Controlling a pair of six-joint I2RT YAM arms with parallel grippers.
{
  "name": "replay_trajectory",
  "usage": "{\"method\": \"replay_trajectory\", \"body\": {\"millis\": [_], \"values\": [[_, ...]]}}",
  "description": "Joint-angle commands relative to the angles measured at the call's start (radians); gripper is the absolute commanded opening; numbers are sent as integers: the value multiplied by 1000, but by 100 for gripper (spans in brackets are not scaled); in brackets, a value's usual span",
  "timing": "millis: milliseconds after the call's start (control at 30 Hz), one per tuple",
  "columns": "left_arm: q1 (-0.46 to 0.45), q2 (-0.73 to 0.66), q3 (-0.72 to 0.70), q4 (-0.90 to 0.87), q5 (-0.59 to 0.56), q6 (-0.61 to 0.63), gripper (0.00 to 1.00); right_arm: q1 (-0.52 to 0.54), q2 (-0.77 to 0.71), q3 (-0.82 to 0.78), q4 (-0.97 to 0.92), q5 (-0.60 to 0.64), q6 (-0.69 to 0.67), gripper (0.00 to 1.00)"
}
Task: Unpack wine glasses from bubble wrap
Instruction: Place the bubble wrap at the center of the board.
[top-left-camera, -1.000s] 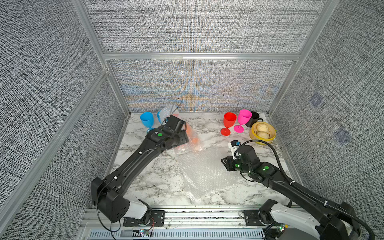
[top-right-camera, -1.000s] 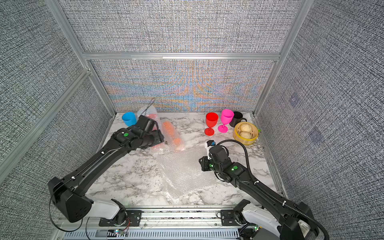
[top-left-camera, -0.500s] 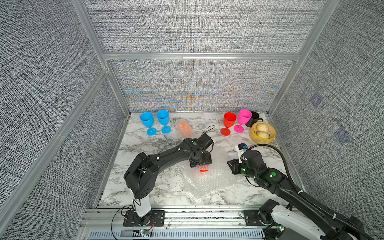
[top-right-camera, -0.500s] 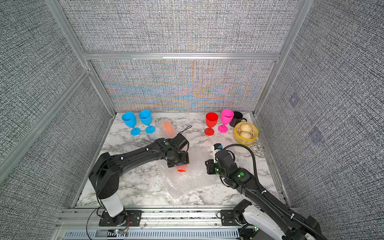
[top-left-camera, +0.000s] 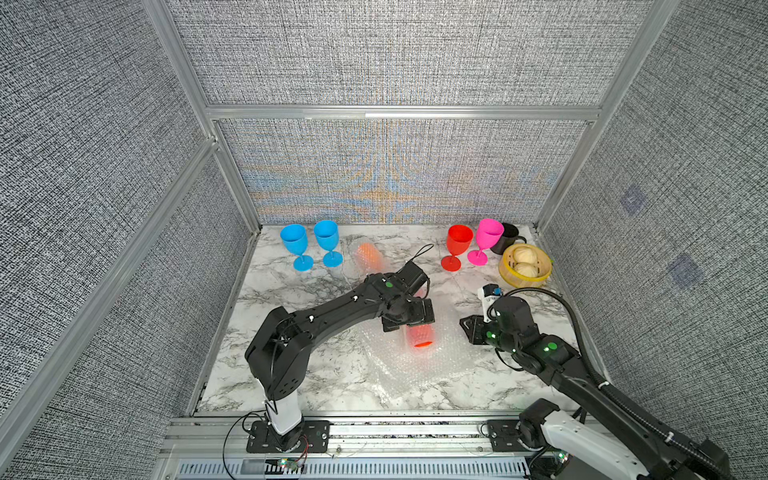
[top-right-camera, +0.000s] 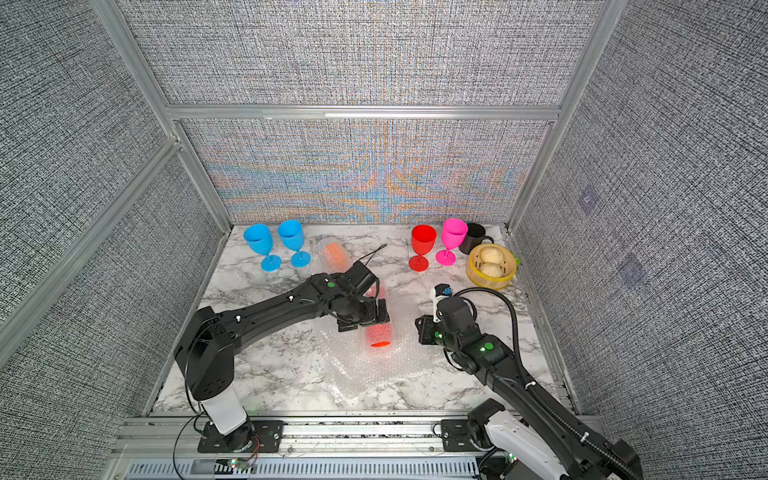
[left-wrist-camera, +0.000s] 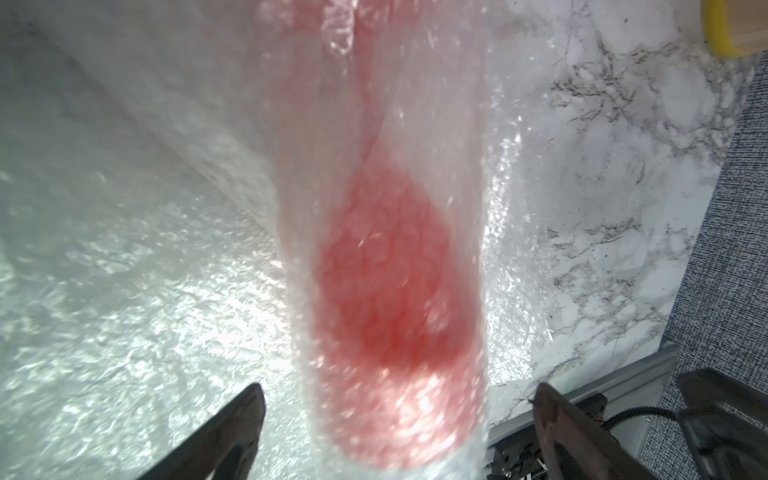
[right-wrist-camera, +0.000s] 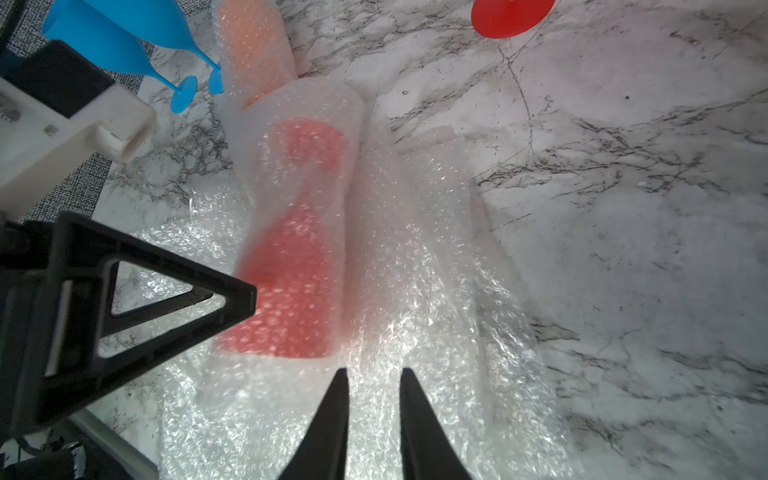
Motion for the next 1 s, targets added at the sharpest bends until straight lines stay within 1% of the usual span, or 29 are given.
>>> {"method": "replay_trajectory", "body": {"millis": [0,100,233,300,367,400,533,567,700,867,967], "values": [[10,-15,-10,-38,4,22,100,-3,23,20,-1,-57,-1,25],[29,-58,-40,-50,-6,15,99,-2,64,40,10,-92,-8,27],[80,-168,-105,-58,-60,7,97,24,183,122,-10,-135,-14,36],[107,-214,-128,-81,-105,-16,97,61,258,188,-49,-112,-43,43],[128,-251,-155,-89,-133,-19,97,106,340,269,-106,-45,-83,49],[134,-264,-167,-89,-138,-18,97,127,369,295,-129,-12,-98,50],[148,-289,-216,-68,-128,-24,96,184,478,413,-215,143,-155,51],[148,-289,-227,-59,-121,-27,96,190,498,426,-228,158,-167,50],[152,-283,-253,-33,-110,-24,96,207,577,455,-251,165,-193,50],[159,-275,-253,-20,-111,-12,96,226,663,486,-280,189,-215,48],[163,-271,-250,-15,-102,-7,95,229,700,494,-303,234,-227,39]]}}
